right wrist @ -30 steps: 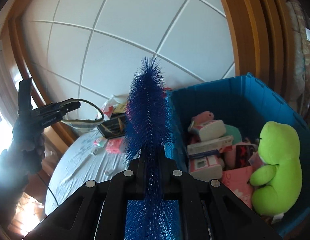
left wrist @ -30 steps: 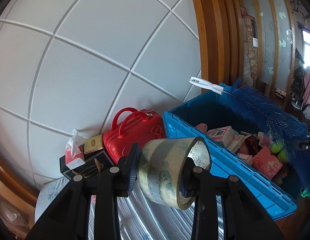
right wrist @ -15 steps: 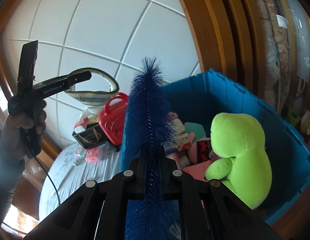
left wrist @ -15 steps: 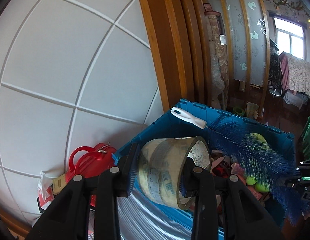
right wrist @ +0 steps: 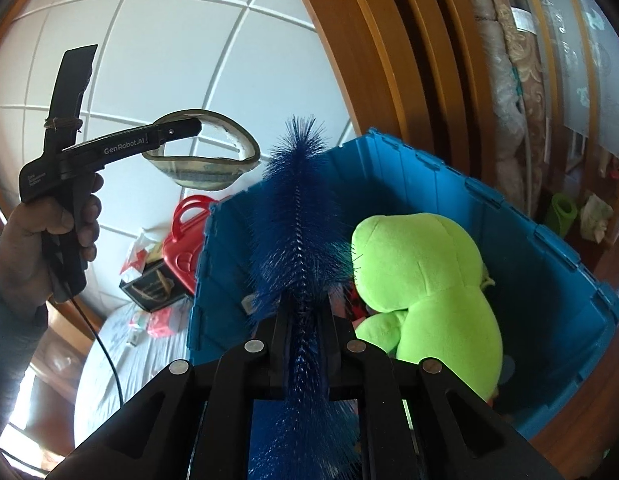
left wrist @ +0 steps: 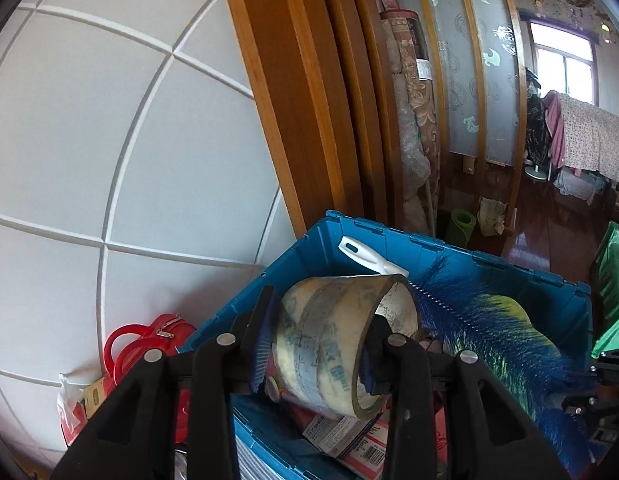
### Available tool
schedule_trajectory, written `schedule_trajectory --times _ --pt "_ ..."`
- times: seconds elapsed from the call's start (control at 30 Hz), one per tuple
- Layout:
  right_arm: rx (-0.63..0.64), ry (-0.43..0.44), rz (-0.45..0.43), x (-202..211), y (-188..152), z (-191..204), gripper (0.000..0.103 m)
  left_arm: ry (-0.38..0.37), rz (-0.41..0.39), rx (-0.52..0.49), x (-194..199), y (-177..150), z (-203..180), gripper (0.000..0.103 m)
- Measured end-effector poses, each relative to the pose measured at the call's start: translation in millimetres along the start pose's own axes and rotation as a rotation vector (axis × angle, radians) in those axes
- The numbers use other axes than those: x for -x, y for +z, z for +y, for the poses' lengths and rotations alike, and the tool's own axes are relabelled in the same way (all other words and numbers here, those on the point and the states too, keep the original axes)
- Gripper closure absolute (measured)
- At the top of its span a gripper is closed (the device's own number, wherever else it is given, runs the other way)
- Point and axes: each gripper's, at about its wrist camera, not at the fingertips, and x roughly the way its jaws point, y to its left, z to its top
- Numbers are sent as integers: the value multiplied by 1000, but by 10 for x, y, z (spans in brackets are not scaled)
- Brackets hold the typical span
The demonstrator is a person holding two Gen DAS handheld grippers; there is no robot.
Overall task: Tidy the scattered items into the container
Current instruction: 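Open both grippers to drop the tape roll and duster into the bin, then move both grippers back from the bin toward the items on the bed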
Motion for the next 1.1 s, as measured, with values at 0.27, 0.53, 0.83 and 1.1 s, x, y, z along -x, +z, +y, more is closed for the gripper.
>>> schedule_trajectory --times 0.27,0.53,0.83,1.1 --pt "27 26 -38 -82 70 131 0 82 28 50 38 -108 255 0" --pt "71 52 -38 -228 53 404 0 160 32 120 281 -422 779 0" --pt "160 117 20 -454 -60 1032 0 242 119 229 484 -1367 1461 0" --pt "218 155 63 -665 -176 1667 0 310 199 315 725 -2247 2094 0"
